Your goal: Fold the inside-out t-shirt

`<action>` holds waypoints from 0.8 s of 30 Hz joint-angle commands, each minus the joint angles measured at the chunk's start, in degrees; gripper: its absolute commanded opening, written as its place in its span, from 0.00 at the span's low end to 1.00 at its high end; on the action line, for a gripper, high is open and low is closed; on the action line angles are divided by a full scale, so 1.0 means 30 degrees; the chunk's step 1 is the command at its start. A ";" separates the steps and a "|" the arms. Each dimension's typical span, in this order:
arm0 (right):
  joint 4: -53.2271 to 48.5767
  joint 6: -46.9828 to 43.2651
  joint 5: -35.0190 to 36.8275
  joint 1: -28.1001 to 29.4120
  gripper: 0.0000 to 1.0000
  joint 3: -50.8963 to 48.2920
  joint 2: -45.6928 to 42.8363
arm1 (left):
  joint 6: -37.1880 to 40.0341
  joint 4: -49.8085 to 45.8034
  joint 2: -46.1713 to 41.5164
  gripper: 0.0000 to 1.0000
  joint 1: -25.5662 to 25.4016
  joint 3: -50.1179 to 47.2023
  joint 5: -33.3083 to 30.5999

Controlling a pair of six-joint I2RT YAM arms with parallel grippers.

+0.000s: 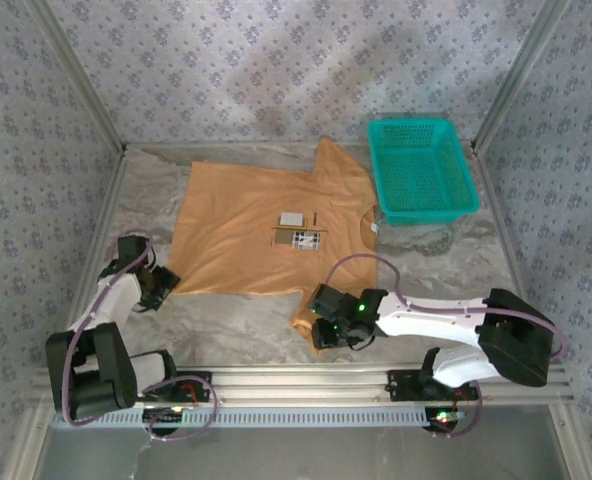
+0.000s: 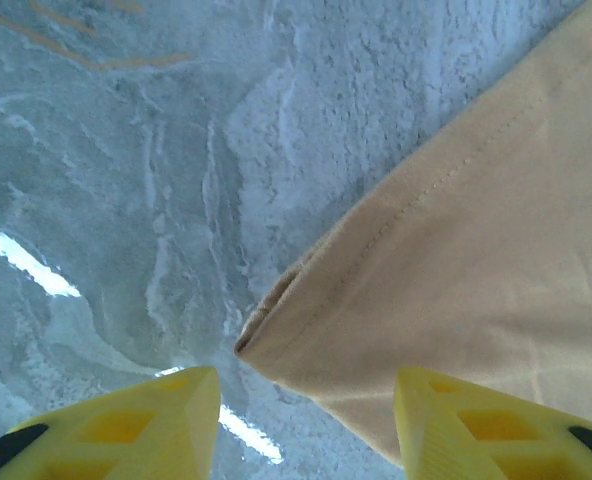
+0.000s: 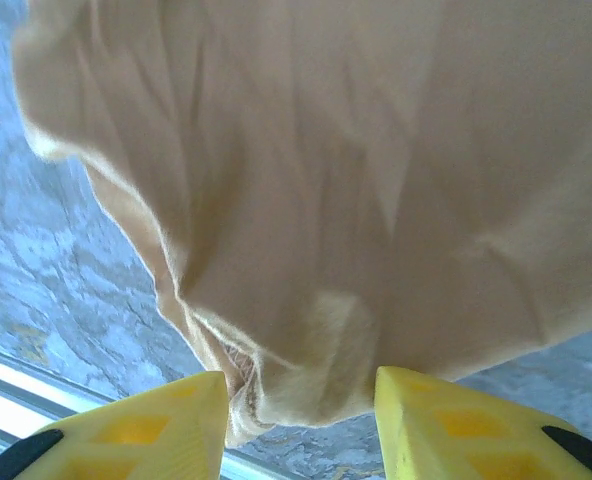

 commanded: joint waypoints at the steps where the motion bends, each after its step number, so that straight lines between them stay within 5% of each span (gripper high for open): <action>1: 0.0047 0.1260 0.0634 0.1003 0.46 0.0233 0.0506 | -0.0245 0.0614 0.0218 0.49 0.0219 -0.0360 0.0465; 6: 0.0047 0.1183 0.1117 0.1357 0.44 0.0045 0.1620 | -0.0439 0.1497 0.1072 0.48 0.0348 -0.0465 0.0439; 13: -0.1708 0.1942 0.1498 0.1152 0.01 -0.1525 -0.0002 | -0.0072 0.2098 0.2450 0.22 0.1503 -0.0759 0.1376; 24: -0.4551 0.2602 0.1264 0.0461 0.00 -0.3379 -0.5579 | -0.0401 0.0890 -0.0410 0.03 0.1663 -0.1610 0.1975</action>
